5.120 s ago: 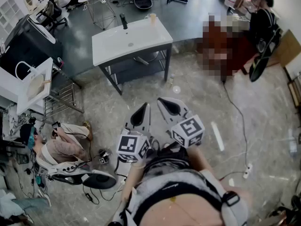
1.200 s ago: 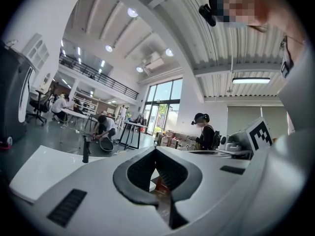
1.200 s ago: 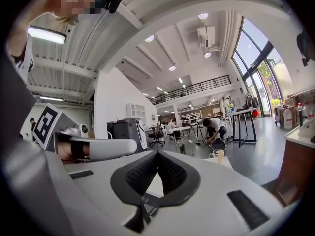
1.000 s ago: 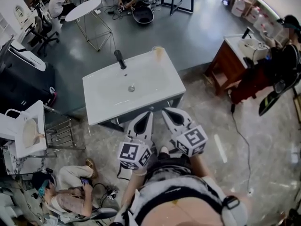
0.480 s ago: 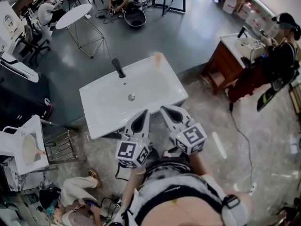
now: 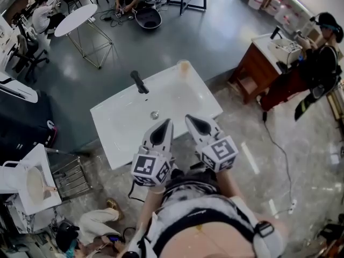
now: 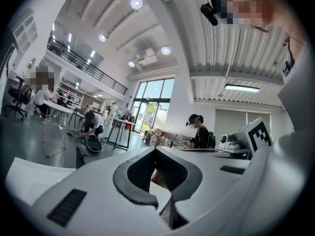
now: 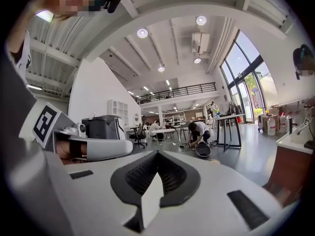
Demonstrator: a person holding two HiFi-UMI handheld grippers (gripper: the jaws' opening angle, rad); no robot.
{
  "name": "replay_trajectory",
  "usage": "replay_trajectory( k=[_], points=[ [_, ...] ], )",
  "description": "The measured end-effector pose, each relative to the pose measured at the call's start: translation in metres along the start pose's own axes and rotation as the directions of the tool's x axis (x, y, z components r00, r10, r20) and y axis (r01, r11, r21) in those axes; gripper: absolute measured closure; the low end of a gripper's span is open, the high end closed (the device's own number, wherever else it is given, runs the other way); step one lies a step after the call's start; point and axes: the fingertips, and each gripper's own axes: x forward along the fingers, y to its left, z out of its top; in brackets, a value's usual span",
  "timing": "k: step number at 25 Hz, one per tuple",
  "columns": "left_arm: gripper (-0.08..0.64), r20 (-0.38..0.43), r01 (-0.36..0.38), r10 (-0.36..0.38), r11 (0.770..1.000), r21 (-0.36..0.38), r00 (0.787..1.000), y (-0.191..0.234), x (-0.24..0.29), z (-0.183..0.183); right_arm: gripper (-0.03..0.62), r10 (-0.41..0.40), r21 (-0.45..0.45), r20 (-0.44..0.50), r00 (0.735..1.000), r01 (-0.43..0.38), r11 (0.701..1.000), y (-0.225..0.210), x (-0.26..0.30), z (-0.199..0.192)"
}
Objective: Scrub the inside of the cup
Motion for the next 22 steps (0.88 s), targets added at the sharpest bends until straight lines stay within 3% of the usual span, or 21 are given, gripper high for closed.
replay_trajectory(
  k=[9,22],
  points=[
    [0.565,-0.033,0.054,-0.054,0.999,-0.002,0.998,0.018,0.01,-0.002,0.591,-0.027,0.022,-0.011,1.0,0.027,0.999,0.003,0.024,-0.001],
    [0.565,-0.052,0.046,-0.047,0.999,-0.025,0.998,0.047,0.087,0.005,0.591,0.01,0.014,-0.046,0.999,-0.01,1.0,-0.058,0.075,0.005]
  ],
)
